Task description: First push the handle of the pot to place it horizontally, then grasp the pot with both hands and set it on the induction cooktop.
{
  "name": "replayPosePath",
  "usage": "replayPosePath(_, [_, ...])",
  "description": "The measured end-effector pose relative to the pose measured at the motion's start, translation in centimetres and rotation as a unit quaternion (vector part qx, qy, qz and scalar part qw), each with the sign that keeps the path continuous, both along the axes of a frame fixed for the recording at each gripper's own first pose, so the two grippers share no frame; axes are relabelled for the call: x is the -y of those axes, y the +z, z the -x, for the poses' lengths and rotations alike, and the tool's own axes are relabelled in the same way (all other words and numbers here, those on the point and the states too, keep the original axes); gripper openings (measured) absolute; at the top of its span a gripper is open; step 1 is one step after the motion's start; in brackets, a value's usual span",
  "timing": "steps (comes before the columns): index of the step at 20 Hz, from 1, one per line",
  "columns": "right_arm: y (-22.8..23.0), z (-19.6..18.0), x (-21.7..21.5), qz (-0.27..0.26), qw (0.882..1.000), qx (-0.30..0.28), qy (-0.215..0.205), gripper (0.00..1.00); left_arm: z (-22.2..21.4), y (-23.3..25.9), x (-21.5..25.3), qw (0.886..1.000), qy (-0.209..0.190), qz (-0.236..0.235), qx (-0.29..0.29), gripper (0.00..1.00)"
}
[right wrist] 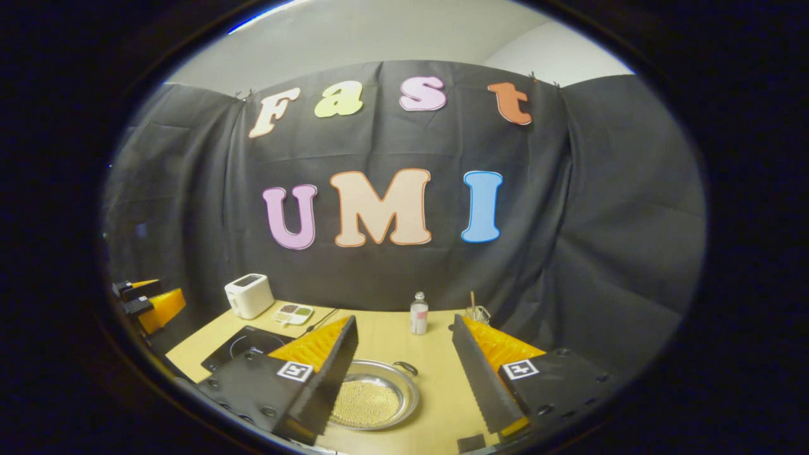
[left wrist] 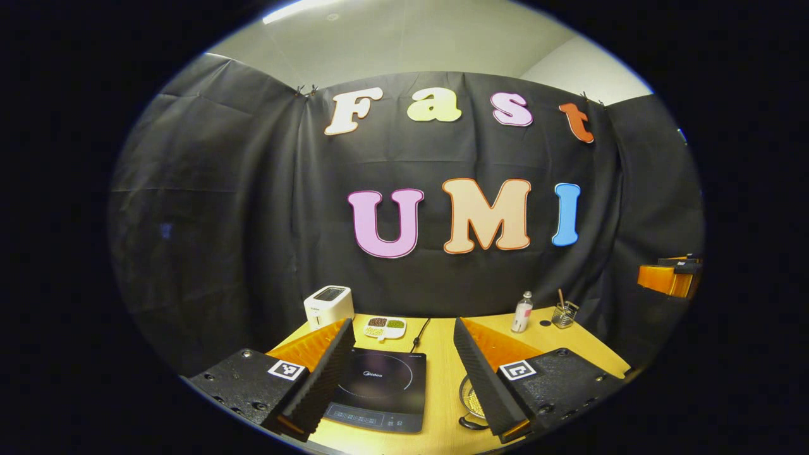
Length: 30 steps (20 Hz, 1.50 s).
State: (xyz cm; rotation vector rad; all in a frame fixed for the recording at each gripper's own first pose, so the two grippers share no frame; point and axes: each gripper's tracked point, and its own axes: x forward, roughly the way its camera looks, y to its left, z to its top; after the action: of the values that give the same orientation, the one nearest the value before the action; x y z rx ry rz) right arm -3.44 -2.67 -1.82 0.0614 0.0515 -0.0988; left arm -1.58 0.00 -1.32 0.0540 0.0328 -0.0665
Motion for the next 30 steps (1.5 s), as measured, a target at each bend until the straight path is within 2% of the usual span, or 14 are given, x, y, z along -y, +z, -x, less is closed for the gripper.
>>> replayPosePath(2, [-0.4, 0.0, 0.0, -0.011, 1.000, -0.002, -0.004, 0.61, 0.1, 0.0, -0.2, 1.000, -0.002, -0.003, 0.000, 0.98])
replayPosePath(4, [-0.5, 0.4, 0.0, -0.020, 1.000, -0.004, -0.013, 0.53, 0.1, -0.1, -0.4, 1.000, -0.005, -0.004, 0.000, 0.96])
replayPosePath(7, [-0.8, 0.5, 0.8, -0.030, 0.999, -0.002, -0.035, 0.13, 0.4, 0.0, -0.4, 1.000, -0.011, 0.000, 0.001, 0.93])
replayPosePath(8, [-1.2, 0.4, 0.6, -0.031, 0.999, -0.008, -0.036, 0.07, 0.5, 0.0, -0.4, 1.000, -0.013, 0.001, 0.001, 0.99])
replayPosePath(9, [-1.9, 0.5, 0.6, -0.031, 0.999, -0.016, -0.037, 0.09, 0.5, -0.1, -0.4, 1.000, -0.015, 0.002, 0.001, 0.93])
replayPosePath(12, [-3.2, 0.5, -0.1, -0.024, 0.999, -0.032, -0.036, 0.09, 0.6, -0.2, -0.8, 1.000, -0.020, -0.001, 0.002, 0.96])
replayPosePath(14, [-4.7, 0.5, -1.1, -0.027, 0.998, -0.048, -0.029, 0.09, 0.9, -0.2, -1.3, 1.000, -0.022, 0.000, 0.002, 0.93])
replayPosePath(18, [-10.5, 0.8, -3.6, -0.038, 0.993, -0.110, -0.008, 0.10, 1.5, -1.1, -2.2, 1.000, -0.024, 0.004, -0.006, 0.96])
replayPosePath(23, [-19.0, 1.3, -6.5, -0.053, 0.977, -0.206, 0.010, 0.10, 2.3, -2.1, -4.1, 1.000, -0.015, 0.013, -0.014, 0.99])
replayPosePath(25, [-21.8, 1.5, -7.6, -0.059, 0.970, -0.237, 0.015, 0.10, 2.5, -2.3, -4.8, 1.000, -0.010, 0.013, -0.015, 0.93])
replayPosePath(26, [-23.1, 1.7, -8.2, -0.066, 0.965, -0.254, 0.020, 0.10, 2.6, -2.5, -5.3, 1.000, -0.007, 0.011, -0.015, 0.96])
replayPosePath(28, [-25.6, 2.4, -9.5, -0.083, 0.953, -0.290, 0.029, 0.10, 2.7, -2.5, -5.7, 1.000, -0.004, 0.007, -0.014, 0.94])
replayPosePath(29, [-26.9, 2.8, -10.0, -0.088, 0.946, -0.309, 0.032, 0.05, 2.8, -2.7, -6.0, 1.000, -0.003, 0.005, -0.014, 0.95])
replayPosePath(30, [-28.1, 3.1, -10.5, -0.092, 0.939, -0.329, 0.033, 0.10, 2.9, -2.8, -6.3, 1.000, -0.001, 0.006, -0.016, 0.96])
